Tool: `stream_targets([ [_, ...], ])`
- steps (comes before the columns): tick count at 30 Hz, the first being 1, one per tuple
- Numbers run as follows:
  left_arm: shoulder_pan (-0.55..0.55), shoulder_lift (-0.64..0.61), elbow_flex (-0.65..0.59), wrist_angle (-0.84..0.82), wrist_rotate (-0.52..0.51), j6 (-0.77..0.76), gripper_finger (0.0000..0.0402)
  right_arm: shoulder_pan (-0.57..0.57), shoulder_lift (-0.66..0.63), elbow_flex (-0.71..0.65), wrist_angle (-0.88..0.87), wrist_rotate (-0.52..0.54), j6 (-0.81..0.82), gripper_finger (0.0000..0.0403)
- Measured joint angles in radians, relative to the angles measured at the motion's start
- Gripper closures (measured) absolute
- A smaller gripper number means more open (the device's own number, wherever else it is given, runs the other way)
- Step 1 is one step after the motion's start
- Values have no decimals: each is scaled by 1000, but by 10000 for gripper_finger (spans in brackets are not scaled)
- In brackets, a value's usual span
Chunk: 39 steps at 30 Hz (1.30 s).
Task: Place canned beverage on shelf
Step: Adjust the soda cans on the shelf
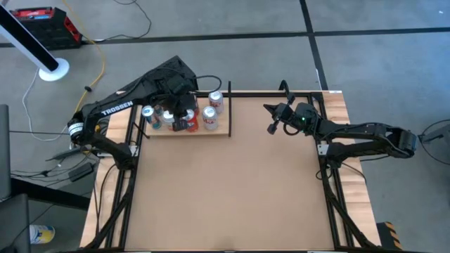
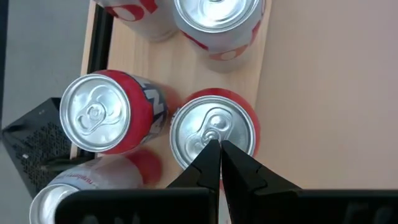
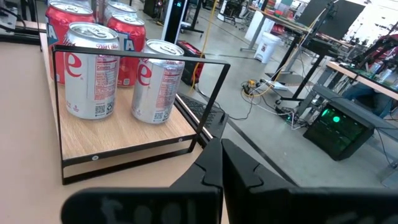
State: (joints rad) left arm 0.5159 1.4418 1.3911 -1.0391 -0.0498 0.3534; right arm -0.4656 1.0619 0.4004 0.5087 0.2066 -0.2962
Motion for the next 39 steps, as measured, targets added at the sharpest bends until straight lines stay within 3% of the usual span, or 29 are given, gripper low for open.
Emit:
stream_targets([
  [39, 1, -1, -52, 54, 16, 9, 402, 0, 0, 0, 0, 0, 0, 382],
])
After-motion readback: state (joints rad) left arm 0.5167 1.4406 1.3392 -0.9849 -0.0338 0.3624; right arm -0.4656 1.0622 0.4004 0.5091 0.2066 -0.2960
